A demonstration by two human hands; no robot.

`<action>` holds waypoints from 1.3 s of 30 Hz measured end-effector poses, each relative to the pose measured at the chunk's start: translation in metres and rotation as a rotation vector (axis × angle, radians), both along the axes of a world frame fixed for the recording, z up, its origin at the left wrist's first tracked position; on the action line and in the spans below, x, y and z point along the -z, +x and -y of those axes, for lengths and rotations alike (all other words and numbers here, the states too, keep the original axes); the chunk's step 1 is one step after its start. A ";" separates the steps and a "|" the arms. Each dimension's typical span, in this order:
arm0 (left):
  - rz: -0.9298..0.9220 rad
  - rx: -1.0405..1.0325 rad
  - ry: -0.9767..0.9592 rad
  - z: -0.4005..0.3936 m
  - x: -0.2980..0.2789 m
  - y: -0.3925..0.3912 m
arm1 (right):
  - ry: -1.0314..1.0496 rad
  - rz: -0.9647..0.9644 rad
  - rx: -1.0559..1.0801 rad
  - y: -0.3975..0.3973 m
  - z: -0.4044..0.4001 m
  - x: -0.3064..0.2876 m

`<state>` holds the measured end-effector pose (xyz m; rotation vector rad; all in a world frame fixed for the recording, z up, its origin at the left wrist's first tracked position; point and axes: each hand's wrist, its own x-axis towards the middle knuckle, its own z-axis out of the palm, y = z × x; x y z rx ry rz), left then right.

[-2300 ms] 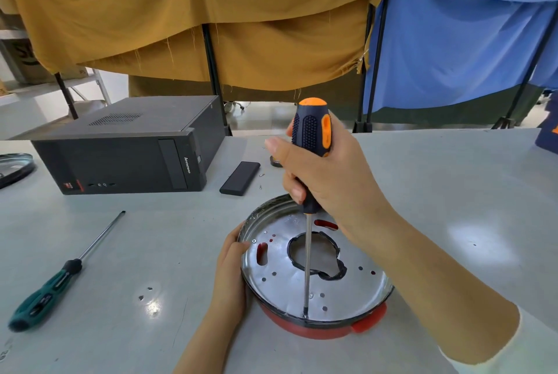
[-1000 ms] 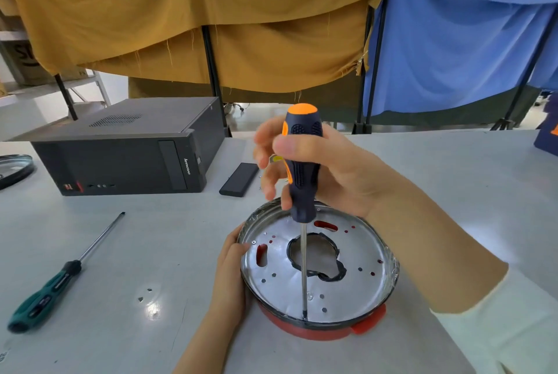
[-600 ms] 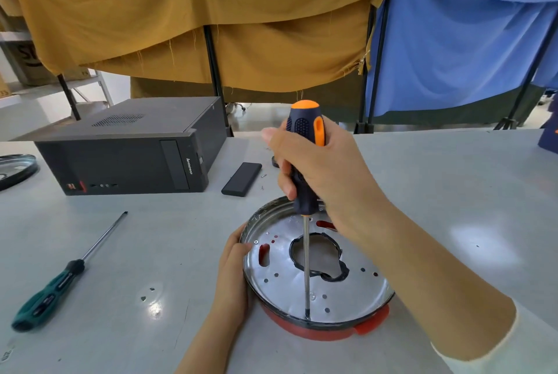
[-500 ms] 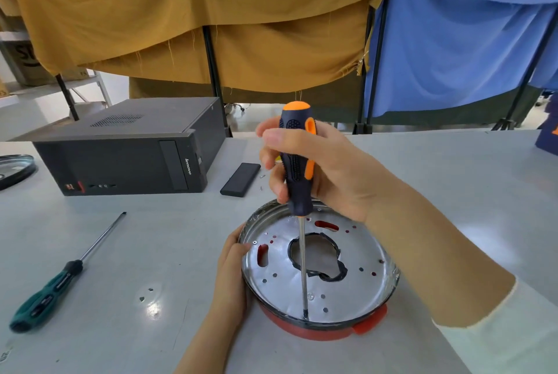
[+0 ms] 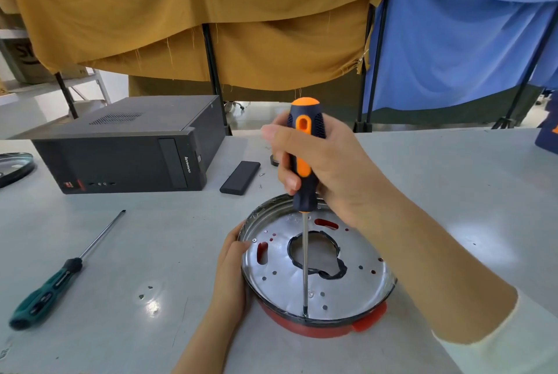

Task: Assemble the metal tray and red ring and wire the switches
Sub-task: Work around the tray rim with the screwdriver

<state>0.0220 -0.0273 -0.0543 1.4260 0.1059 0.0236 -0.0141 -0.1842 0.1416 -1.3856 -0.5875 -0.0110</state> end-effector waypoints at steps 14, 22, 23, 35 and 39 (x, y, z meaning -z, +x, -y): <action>0.003 -0.032 0.038 0.001 -0.003 -0.003 | -0.009 0.082 0.294 -0.001 -0.009 0.007; -0.029 -0.050 -0.044 0.003 -0.008 -0.010 | -0.038 -0.126 -0.617 0.009 0.010 -0.012; -0.026 -0.060 -0.056 0.004 -0.008 -0.011 | -0.031 -0.141 -0.595 0.009 0.008 -0.011; -0.076 -0.066 -0.022 0.004 -0.023 -0.018 | -0.118 -0.066 -0.231 0.000 0.006 -0.010; -0.099 0.086 0.067 -0.002 -0.040 -0.025 | -0.076 -0.097 -0.489 0.007 0.004 -0.013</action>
